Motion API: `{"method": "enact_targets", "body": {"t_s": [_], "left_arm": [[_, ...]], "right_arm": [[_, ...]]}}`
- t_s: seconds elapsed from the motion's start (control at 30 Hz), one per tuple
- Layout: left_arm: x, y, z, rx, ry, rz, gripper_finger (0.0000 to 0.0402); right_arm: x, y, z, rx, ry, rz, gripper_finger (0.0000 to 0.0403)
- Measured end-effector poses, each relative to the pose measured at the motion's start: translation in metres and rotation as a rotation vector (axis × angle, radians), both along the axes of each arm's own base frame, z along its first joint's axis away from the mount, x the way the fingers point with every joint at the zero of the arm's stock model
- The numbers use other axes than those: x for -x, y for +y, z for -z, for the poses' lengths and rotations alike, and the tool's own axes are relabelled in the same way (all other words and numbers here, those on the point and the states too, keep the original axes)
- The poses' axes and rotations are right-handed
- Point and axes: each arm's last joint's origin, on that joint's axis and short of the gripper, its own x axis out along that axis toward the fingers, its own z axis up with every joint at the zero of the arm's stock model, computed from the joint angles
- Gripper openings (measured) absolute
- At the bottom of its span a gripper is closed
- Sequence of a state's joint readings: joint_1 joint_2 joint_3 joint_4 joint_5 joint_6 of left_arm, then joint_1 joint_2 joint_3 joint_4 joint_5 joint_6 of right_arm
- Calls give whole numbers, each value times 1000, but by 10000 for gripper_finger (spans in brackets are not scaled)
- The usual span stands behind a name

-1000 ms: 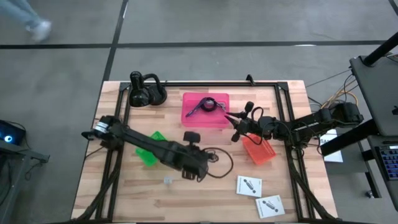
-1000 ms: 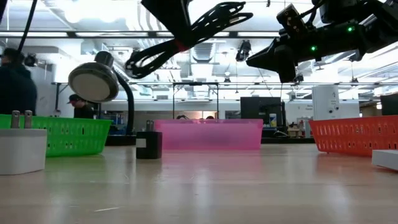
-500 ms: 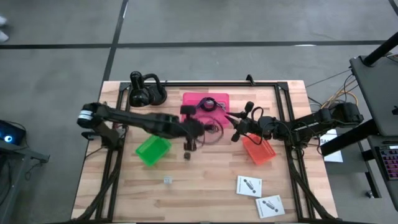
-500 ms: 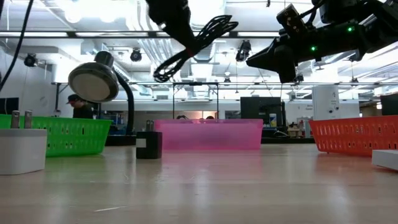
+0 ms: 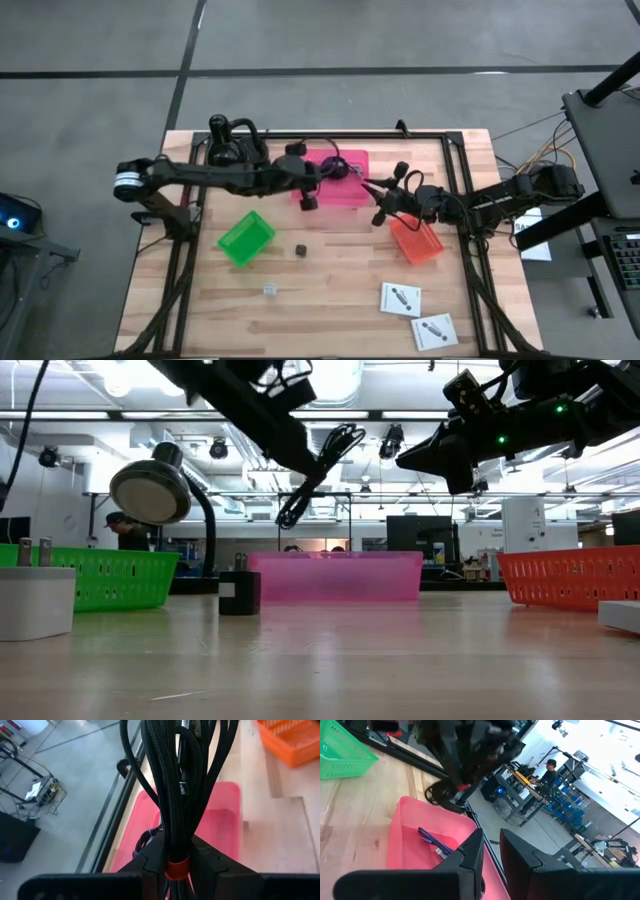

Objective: Pick and place items into bin
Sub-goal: Put the black charger cable into the pink bin

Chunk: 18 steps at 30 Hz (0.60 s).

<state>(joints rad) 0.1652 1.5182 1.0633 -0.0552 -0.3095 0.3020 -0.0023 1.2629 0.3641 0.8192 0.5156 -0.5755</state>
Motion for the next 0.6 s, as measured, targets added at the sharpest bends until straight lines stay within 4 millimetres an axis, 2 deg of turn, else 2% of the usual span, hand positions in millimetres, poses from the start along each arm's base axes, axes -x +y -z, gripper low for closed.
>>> {"method": "enact_targets", "body": {"t_s": [0.23, 0.6], "left_arm": [[-6, 29, 20, 46, -32, -7, 44], [-26, 41, 63, 119, 63, 42, 44]], "right_arm": [[0, -1, 0, -6, -3, 6, 52], [0, -1, 0, -6, -3, 6, 52]]}}
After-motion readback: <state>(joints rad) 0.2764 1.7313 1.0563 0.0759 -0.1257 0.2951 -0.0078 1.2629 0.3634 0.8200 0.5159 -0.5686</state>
